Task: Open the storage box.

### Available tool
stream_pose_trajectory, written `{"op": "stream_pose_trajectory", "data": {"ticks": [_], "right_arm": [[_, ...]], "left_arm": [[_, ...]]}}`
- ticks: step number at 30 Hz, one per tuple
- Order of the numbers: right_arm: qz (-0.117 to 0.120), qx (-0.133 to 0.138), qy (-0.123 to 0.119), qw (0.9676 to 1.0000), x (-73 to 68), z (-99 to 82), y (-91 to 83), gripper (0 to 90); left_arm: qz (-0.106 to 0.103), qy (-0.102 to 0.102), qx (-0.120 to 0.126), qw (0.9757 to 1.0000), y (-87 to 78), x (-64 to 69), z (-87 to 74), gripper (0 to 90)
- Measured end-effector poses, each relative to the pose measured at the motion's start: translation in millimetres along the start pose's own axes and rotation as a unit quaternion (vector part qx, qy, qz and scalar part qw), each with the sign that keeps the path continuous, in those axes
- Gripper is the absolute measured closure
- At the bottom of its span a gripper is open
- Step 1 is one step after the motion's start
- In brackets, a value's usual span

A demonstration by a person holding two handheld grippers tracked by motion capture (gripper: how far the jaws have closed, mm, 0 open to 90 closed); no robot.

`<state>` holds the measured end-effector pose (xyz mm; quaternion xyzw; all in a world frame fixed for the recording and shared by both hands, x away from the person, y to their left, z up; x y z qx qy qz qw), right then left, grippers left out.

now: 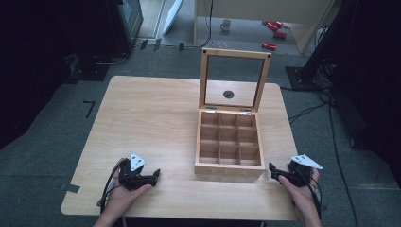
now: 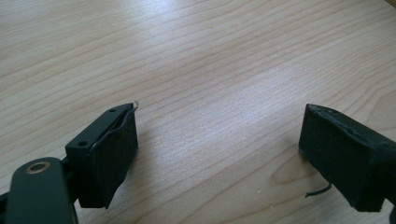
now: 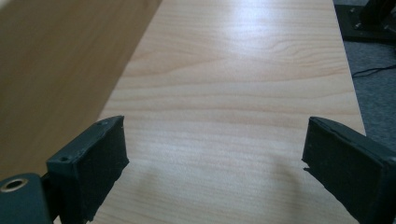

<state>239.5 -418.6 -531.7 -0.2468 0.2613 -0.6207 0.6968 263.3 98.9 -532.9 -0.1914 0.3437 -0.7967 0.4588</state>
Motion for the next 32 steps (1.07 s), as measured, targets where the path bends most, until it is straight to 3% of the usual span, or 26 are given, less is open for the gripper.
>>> {"op": "stream_pose_trajectory", "data": {"ticks": [8,11,32], "right_arm": [[-0.013,-0.018,-0.030,0.9993,-5.1,-5.7,5.2,6.0],[0.000,-0.024,-0.018,0.9995,-1.8,-5.4,6.3,5.8],[-0.007,-0.024,-0.012,0.9996,-3.0,-6.1,5.7,6.1]], "left_arm": [[0.000,-0.001,0.001,1.0000,0.1,0.1,-0.1,12.1],[0.000,0.000,0.001,1.0000,0.1,0.1,-0.1,12.1],[-0.002,0.004,0.000,1.0000,0.3,-0.2,0.3,12.4]]}}
Point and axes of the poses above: each handheld gripper's, and its own axes: y roughly forward along the jaws, z roughly out of its top, x roughly to its right, the point moved 2 cm from there along y, roughly forward along the jaws, and after that the axes turned 1 degree about -x, right-handed, at the moved point
